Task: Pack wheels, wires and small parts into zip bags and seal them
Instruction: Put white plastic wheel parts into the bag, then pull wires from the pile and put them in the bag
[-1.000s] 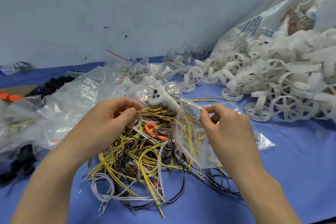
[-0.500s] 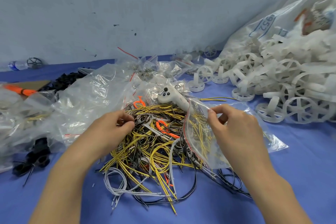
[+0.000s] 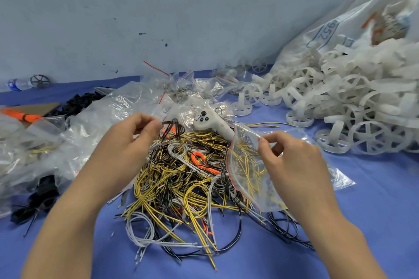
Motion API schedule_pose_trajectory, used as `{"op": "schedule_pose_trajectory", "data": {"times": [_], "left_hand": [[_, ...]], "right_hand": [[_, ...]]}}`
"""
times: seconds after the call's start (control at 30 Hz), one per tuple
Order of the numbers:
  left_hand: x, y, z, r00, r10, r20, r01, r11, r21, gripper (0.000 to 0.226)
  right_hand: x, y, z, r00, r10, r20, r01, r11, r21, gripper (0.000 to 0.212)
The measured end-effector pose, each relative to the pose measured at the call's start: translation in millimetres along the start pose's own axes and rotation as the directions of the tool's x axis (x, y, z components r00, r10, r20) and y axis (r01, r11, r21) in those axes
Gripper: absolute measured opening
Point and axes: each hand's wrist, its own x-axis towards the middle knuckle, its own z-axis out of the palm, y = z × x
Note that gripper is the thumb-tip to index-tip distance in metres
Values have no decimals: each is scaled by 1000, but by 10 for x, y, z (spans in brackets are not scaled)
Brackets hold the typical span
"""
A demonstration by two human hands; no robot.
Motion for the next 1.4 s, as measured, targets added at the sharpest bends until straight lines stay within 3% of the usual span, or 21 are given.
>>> {"op": "schedule_pose_trajectory", "data": {"times": [0.1, 0.27, 0.47, 0.67, 0.77, 0.9, 0.97, 1.07, 1.17, 1.27, 1.33, 1.4], "left_hand": [[5, 117, 11, 1000, -24, 7, 24, 907, -419, 26], [40, 252, 14, 991, -115, 70, 122, 553, -824, 39], [-4, 293, 123, 944, -20, 330, 329, 179, -927, 16], [-67, 222, 467, 820, 51, 570, 571, -17, -821, 22], [-75, 221, 600, 754, 26, 657, 654, 63, -754, 33], [-98, 298, 728, 666, -141, 732, 738, 263, -621, 23], [-103, 333, 788, 682, -218, 698, 716, 393, -577, 24], [-118, 393, 880, 760, -243, 603, 608, 593, -527, 29], [-143, 479, 1013, 851, -225, 474, 477, 708, -521, 23], [-138, 511, 1215, 897, -163, 411, 353, 822, -446, 28], [-99, 495, 1365, 903, -155, 402, 335, 839, -429, 30], [-62, 514, 1482, 876, -178, 448, 417, 746, -519, 30]], "right_hand": [[2, 3, 0, 1000, -2, -3, 2, 1000, -1, 17], [0, 8, -6, 1000, -2, -13, 2, 1000, 7, 17], [0, 8, -9, 1000, 7, -18, -7, 1000, 24, 16], [-1, -6, 2, 1000, 2, -22, -2, 1000, 25, 16], [2, -5, 7, 1000, -8, -23, 8, 999, 34, 16], [20, -8, -33, 998, -49, 36, 46, 996, 73, 15], [30, -10, -74, 995, -70, 73, 65, 995, 74, 17], [20, -7, -101, 994, -80, 79, 74, 994, 76, 19], [-17, -31, -75, 992, -93, 89, 90, 995, 32, 17], [-49, -80, -37, 989, -97, 107, 99, 995, -10, 22], [-79, -117, -25, 989, -105, 107, 105, 994, 5, 25], [-103, -142, -22, 989, -121, 88, 122, 993, 0, 24]]}}
